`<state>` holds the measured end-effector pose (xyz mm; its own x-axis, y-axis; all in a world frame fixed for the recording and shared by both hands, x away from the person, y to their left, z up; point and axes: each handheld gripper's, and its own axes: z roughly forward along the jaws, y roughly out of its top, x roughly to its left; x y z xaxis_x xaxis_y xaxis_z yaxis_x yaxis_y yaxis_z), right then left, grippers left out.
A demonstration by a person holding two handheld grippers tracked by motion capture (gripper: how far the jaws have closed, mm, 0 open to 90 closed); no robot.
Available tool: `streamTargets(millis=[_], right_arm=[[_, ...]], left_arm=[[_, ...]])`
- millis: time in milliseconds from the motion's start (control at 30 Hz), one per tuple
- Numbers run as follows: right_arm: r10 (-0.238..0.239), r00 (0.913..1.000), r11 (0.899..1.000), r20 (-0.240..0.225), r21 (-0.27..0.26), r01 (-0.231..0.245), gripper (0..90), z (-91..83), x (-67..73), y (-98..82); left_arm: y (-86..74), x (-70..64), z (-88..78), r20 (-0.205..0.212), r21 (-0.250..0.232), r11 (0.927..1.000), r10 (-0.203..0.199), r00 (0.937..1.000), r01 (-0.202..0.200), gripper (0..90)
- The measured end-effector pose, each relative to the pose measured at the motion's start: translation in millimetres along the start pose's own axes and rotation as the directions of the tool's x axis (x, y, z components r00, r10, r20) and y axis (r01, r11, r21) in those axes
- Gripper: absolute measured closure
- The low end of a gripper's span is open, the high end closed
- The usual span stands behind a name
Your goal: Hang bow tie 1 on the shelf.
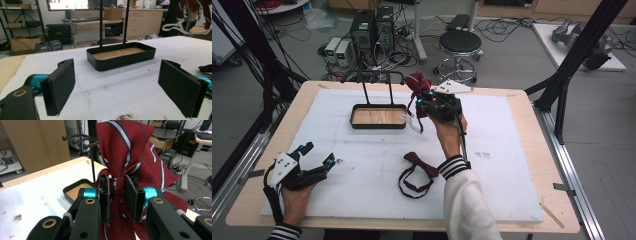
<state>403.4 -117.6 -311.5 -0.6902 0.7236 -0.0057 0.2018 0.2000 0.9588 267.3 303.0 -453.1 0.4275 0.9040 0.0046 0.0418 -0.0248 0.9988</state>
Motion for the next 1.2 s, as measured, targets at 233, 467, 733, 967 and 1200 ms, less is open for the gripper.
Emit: streamTargets(millis=[233, 467, 733, 967, 1200], right_arm=[[0.013, 0.9998, 1.0, -0.014, -0.01, -0.013, 74.8, 12.8, -4.8, 5.1], [0.018, 0.9996, 1.0, -0.021, -0.015, -0.018, 74.8, 23.5, -9.3, 10.2], [0.034, 0.9991, 0.999, -0.025, -0.016, -0.035, 74.9, 34.4, -14.7, 15.3], [0.031, 0.9993, 0.999, -0.021, -0.01, -0.031, 74.9, 44.3, -15.0, 21.2], [0.041, 0.9991, 0.999, -0.013, 0.0, -0.041, 74.9, 53.4, -17.4, 21.7]], left_arm=[[0.0, 0.5, -0.2, 0.001, 0.001, 1.0, -0.001, 1.0, 0.001, 14.8], [0.0, 0.5, -0.1, -0.001, 0.0, 1.0, -0.006, 1.0, 0.006, 14.8], [-0.1, 0.9, 0.0, 0.001, -0.001, 1.0, -0.009, 1.0, 0.009, 14.7], [-0.1, 1.3, -0.1, 0.002, 0.001, 0.9999, -0.01, 0.9999, 0.01, 14.8], [0.0, 1.5, 0.0, 0.003, 0.003, 0.9999, -0.012, 0.9999, 0.012, 14.8]])
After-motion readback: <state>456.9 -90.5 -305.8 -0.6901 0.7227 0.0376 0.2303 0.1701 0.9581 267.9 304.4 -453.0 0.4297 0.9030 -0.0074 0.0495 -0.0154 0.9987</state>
